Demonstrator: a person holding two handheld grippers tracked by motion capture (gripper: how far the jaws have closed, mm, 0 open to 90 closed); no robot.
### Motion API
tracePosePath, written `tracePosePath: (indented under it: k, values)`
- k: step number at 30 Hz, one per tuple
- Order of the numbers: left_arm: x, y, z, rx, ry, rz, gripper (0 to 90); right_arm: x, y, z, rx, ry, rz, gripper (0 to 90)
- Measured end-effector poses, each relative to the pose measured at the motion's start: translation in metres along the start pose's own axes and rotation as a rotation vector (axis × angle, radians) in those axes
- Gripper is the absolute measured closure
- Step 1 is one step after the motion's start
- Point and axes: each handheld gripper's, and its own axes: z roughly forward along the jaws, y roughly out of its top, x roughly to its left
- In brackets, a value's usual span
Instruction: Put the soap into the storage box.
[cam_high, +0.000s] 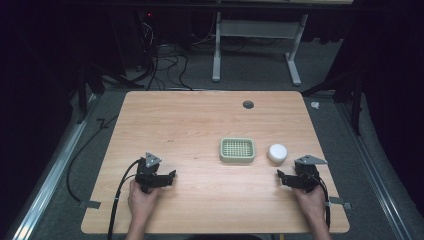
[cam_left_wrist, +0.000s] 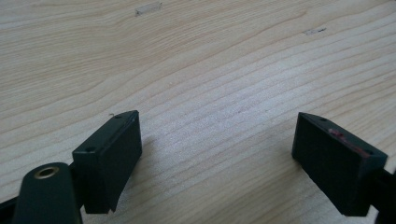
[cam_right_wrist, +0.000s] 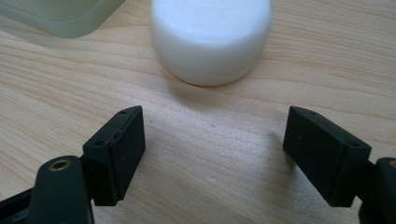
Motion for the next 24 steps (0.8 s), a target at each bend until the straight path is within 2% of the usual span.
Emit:
tracePosePath:
  k: [8,24]
  values:
    - [0.0,0.0,0.0,0.0,-0.001,-0.002,16.4,0.0,-0.002,-0.003,-0.007,0.006,0.019,22.7]
    - [0.0,0.0,0.0,0.0,-0.001,-0.002,16.4,0.0,-0.004,-0.022,-0.093,0.014,0.055,23.2]
